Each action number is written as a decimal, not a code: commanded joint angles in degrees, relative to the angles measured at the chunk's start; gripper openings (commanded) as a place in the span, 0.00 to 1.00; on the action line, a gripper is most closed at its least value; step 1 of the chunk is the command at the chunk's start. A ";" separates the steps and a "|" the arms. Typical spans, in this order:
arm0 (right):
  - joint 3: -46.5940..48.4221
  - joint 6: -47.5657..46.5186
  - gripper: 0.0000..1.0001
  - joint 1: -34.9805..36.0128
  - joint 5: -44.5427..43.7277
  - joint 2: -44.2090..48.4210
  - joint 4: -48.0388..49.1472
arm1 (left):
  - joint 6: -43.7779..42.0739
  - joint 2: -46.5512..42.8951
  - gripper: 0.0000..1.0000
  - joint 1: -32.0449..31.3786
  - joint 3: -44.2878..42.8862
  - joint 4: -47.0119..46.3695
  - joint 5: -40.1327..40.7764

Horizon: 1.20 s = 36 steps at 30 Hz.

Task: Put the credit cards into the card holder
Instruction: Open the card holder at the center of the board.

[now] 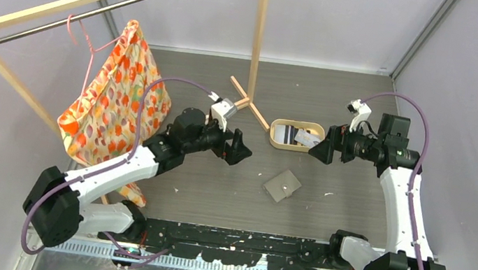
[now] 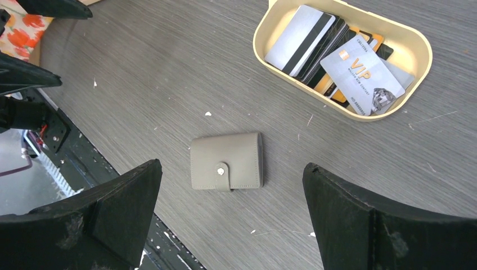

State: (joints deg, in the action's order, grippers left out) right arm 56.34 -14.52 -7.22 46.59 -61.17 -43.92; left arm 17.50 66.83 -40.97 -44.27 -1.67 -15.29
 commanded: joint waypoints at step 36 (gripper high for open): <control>2.76 -11.19 0.75 17.79 -8.60 -16.79 -4.26 | 17.22 20.14 0.76 -4.98 2.11 -30.24 1.40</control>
State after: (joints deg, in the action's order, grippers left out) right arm 60.69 -21.47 6.00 37.52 -82.00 -45.08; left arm 30.98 85.43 -44.10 -42.52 -31.51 -17.47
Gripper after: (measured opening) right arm 0.781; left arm 0.795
